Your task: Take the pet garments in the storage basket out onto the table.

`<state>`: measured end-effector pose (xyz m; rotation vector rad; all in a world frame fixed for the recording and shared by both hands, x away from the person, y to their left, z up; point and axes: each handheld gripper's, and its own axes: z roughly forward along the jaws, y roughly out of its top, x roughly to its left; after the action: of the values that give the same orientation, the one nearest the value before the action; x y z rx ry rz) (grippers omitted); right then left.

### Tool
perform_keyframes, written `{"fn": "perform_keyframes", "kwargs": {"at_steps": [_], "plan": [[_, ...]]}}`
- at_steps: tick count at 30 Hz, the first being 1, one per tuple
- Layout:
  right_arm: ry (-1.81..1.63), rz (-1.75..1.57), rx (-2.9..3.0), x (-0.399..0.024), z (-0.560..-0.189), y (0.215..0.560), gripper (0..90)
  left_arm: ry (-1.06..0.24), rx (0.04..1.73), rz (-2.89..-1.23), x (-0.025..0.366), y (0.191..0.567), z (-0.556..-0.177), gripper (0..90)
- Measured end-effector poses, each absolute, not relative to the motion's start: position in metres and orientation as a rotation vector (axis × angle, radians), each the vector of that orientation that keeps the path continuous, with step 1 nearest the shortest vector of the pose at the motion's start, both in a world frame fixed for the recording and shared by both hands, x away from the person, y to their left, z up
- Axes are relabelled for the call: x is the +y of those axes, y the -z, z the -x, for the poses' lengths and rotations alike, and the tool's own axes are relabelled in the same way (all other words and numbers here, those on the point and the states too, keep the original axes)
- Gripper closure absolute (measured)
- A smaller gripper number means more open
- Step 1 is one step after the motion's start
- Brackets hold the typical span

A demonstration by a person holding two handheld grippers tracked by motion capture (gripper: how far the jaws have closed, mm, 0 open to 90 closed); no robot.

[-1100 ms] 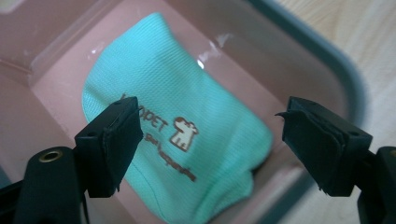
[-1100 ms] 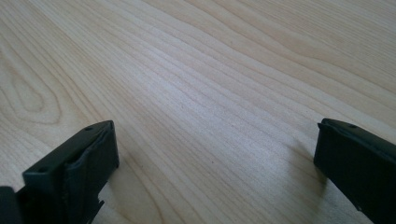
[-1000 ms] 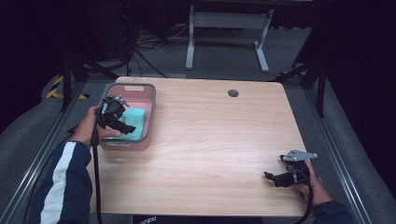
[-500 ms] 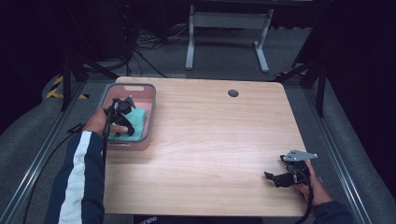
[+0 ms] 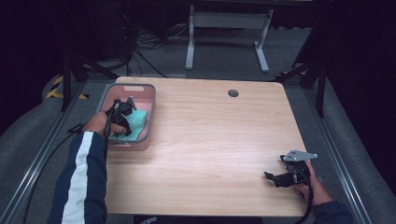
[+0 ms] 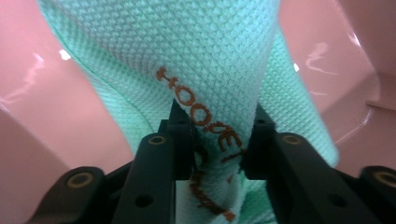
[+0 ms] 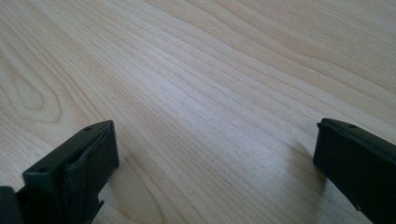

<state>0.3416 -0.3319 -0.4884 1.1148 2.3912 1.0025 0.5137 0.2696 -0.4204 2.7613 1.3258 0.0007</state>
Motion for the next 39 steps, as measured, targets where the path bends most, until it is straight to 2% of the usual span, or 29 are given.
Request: {"fn": "perform_keyframes", "kwargs": {"at_steps": [6, 10, 16, 29, 39], "plan": [[-1.003, -1.115, 2.391, -0.332, -0.342, 0.488, 0.4, -0.134, 1.288, -2.677, 0.274, 0.403, -0.505, 74.7], [-1.003, -1.115, 2.391, -0.332, -0.342, 0.488, 0.4, -0.183, 1.259, -2.58, 0.28, 0.39, -0.496, 75.1], [-1.002, -1.115, 2.391, -0.332, -0.342, 0.488, 0.4, -0.27, 1.193, -2.524, 0.281, 0.375, -0.482, 75.5], [-1.003, -1.115, 2.391, -0.332, -0.342, 0.488, 0.4, -0.36, 1.107, -2.374, 0.284, 0.36, -0.459, 76.3], [-1.003, -1.115, 2.391, -0.332, -0.342, 0.488, 0.4, -0.433, 1.031, -2.328, 0.279, 0.345, -0.443, 76.3]]}}
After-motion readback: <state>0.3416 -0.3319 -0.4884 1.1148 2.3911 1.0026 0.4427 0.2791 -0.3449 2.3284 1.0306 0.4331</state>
